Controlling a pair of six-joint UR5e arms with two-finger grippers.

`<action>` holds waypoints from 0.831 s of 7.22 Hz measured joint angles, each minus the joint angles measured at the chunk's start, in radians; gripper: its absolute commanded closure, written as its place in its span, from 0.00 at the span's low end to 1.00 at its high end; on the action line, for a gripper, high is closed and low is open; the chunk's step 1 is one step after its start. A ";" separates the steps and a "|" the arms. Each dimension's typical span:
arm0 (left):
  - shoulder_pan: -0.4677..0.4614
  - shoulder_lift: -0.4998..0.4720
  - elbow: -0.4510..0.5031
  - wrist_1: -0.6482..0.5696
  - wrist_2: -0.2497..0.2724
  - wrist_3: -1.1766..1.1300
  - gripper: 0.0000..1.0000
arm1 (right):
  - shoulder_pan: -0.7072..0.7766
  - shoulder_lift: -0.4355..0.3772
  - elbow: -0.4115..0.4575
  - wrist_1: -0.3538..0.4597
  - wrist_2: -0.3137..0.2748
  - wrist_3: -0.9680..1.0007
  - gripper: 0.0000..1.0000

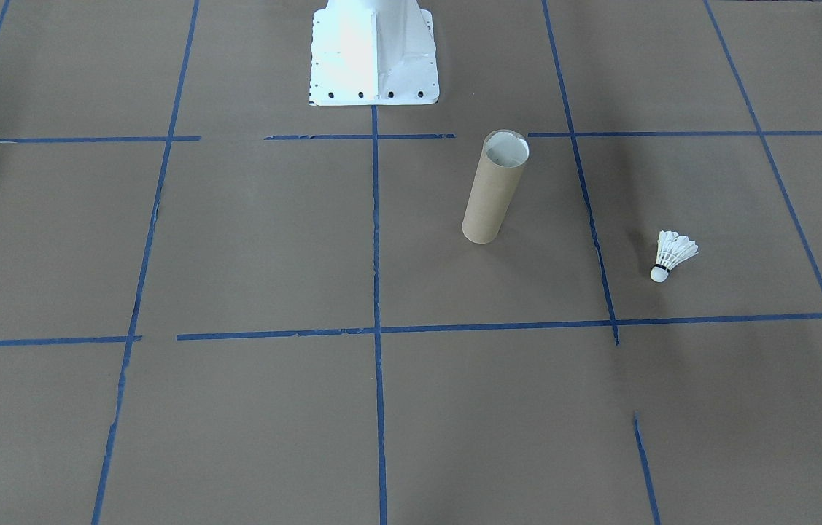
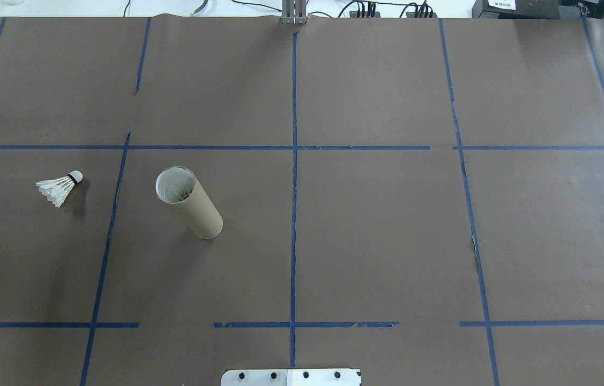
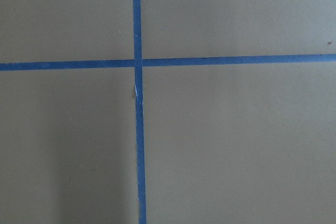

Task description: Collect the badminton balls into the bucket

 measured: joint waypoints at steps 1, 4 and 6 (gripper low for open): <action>0.000 -0.001 0.000 0.000 0.000 -0.002 0.00 | 0.000 0.000 0.000 0.000 0.000 0.000 0.00; 0.027 -0.032 -0.017 -0.004 -0.002 -0.106 0.00 | 0.000 0.000 0.000 0.000 0.000 0.000 0.00; 0.144 -0.071 -0.085 -0.034 -0.006 -0.344 0.00 | 0.000 0.000 0.000 0.000 0.000 0.000 0.00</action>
